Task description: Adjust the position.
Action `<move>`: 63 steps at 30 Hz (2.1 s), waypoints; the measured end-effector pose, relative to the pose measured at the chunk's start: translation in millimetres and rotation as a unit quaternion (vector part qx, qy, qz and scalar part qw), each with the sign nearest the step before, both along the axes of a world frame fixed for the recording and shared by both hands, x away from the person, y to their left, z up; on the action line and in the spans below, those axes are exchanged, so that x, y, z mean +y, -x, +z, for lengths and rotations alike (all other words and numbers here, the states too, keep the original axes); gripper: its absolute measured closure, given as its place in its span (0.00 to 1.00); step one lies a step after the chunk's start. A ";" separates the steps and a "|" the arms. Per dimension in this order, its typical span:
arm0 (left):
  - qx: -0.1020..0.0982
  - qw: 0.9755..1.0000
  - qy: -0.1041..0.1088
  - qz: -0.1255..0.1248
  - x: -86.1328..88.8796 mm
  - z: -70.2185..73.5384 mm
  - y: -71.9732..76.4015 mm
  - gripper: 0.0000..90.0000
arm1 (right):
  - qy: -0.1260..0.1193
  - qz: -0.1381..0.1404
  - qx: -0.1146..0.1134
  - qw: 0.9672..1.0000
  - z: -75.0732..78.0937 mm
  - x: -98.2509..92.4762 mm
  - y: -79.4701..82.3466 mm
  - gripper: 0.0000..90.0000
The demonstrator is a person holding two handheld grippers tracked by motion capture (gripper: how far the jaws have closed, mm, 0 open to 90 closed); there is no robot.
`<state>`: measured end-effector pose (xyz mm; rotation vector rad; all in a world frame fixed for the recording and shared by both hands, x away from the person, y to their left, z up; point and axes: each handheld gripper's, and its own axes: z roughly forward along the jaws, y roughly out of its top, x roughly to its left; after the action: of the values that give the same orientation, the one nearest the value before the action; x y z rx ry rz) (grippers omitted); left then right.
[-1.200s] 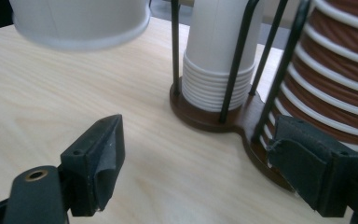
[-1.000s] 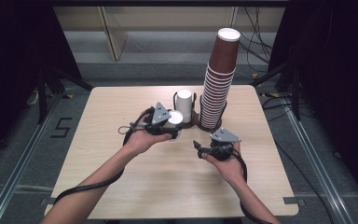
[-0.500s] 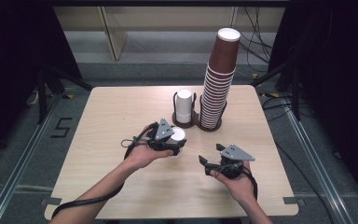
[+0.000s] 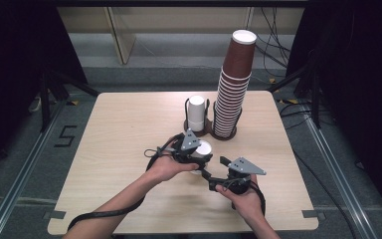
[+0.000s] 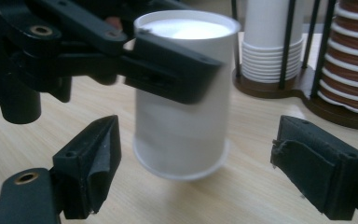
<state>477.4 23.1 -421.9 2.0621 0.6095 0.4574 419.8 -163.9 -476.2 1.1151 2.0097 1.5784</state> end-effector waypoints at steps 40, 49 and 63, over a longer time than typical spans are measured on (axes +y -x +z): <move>-0.037 0.996 0.080 -0.019 13.8 17.4 12.5 0.16 | -0.057 -0.038 0.045 0.997 -6.2 -1.6 -21.2 0.33; -0.045 0.997 0.057 -0.035 33.8 2.1 25.3 0.15 | -0.121 -0.053 0.090 0.987 -7.5 -7.3 -27.1 0.33; -0.044 0.997 0.039 -0.056 38.2 -29.9 32.0 0.04 | -0.223 -0.052 0.163 0.960 -14.1 -9.1 -31.7 0.33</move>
<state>445.4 61.3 -451.8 1.9787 0.4500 0.4490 451.5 -173.0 -490.3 1.7172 1.7825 1.9533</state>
